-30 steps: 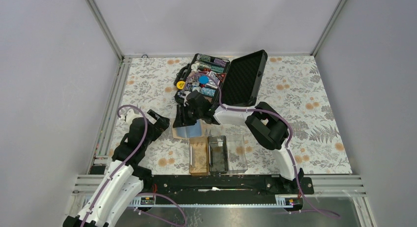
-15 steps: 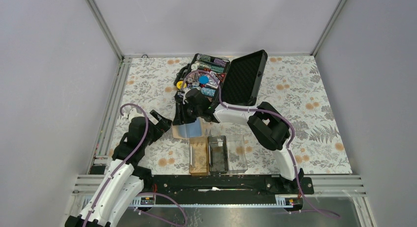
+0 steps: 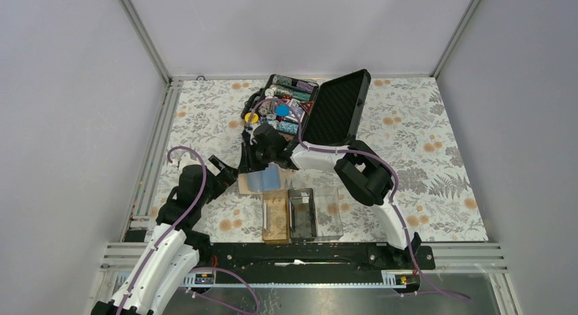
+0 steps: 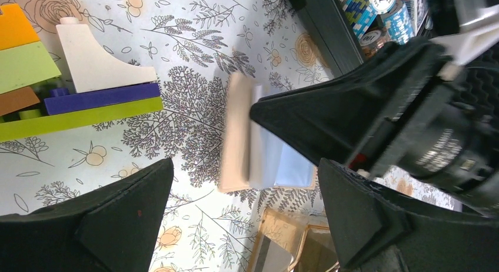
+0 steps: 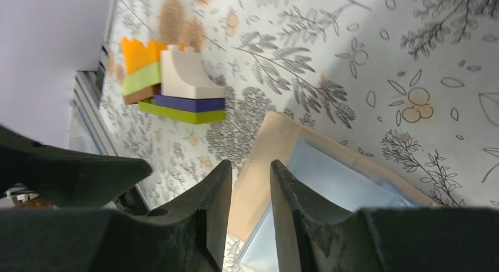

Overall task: Put the credit cards into the card holder
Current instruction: Open the card holder at the center of the board.

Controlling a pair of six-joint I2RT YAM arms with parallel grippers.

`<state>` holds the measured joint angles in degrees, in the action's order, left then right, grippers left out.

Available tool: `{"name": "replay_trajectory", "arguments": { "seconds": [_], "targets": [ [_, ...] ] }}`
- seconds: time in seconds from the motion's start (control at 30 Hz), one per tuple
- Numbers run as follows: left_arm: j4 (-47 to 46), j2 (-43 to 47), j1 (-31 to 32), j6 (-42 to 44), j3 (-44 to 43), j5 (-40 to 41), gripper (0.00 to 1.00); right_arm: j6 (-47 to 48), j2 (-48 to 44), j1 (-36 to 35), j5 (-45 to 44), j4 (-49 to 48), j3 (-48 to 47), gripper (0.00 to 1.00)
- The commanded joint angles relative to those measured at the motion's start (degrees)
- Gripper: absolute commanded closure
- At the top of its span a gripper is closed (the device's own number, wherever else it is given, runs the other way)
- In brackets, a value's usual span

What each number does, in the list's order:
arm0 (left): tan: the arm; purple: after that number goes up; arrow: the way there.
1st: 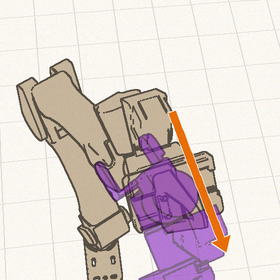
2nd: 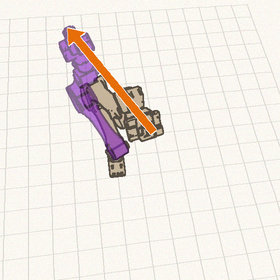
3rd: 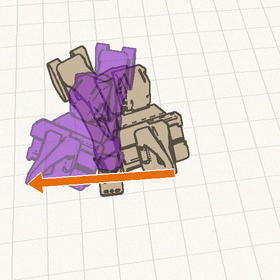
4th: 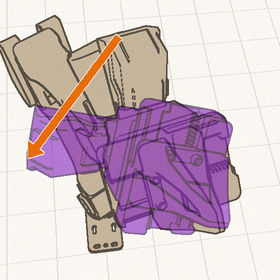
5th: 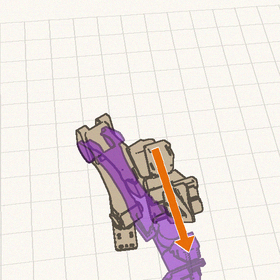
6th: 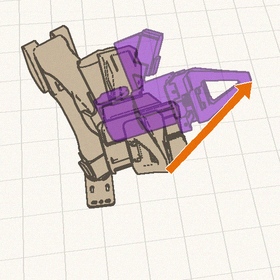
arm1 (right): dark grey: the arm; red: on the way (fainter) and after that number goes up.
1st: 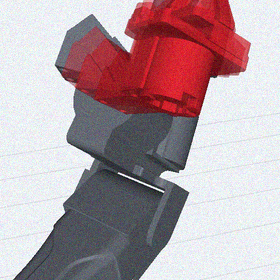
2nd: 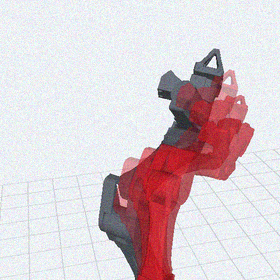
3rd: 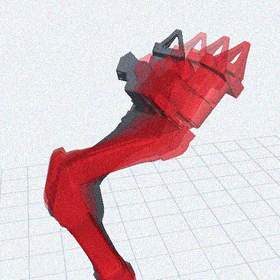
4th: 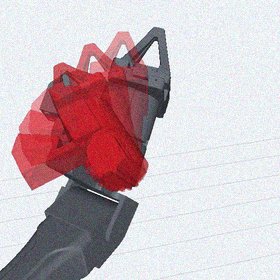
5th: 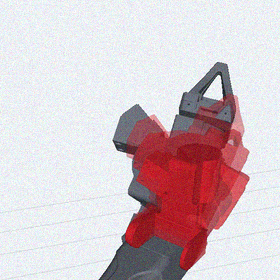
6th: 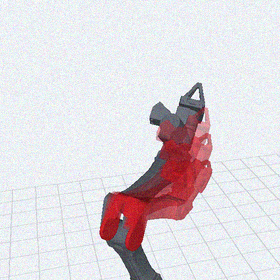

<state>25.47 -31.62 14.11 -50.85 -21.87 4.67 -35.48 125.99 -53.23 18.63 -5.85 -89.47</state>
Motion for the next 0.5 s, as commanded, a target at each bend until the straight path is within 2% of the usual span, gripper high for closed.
{"name": "replay_trajectory", "arguments": {
  "seconds": [0.0, 0.3, 0.47],
  "targets": [
    [-2.37, -0.16, -0.41, 0.05, 0.16, -0.84, 0.01, -1.6, 2.85, -0.71, 1.8, -1.32, -1.47, 0.63],
    [-2.42, 0.14, -0.4, -0.04, 0.29, -1.39, 0.01, -2.1, 5.72, -1.17, 3.04, -4.81, -2.56, 0.6],
    [-2.1, 0.01, -0.4, 0.44, -0.46, -2.22, 0.01, -0.1, 3.83, -1.13, 2.55, -3.37, -3.09, 0.52]
  ]
}}
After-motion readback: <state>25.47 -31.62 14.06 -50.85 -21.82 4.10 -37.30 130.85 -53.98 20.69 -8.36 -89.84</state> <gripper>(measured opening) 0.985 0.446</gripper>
